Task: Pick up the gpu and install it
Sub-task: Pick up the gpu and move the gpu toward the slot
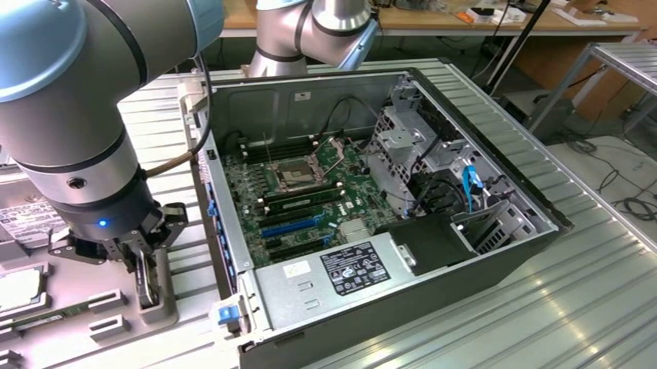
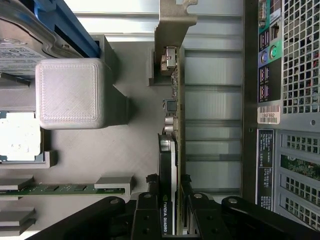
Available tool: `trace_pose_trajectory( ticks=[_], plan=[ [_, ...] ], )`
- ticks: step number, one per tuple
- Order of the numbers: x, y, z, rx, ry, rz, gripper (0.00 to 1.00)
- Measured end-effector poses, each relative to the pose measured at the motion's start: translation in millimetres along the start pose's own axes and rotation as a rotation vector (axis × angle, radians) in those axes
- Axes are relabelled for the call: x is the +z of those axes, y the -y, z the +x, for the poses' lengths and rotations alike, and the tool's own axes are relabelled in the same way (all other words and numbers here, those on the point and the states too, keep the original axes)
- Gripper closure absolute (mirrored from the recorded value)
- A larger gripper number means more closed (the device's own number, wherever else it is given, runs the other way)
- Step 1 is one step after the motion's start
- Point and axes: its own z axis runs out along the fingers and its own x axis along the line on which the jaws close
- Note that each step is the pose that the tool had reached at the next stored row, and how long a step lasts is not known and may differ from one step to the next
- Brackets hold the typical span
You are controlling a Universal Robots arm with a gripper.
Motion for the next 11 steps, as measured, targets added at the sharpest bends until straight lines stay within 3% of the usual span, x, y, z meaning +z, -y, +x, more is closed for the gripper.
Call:
trace_pose_trajectory(
  ticks=[11],
  plan=[
    [0.0,0.0,0.0,0.000,0.0000,0.0000,0.73]
  ],
)
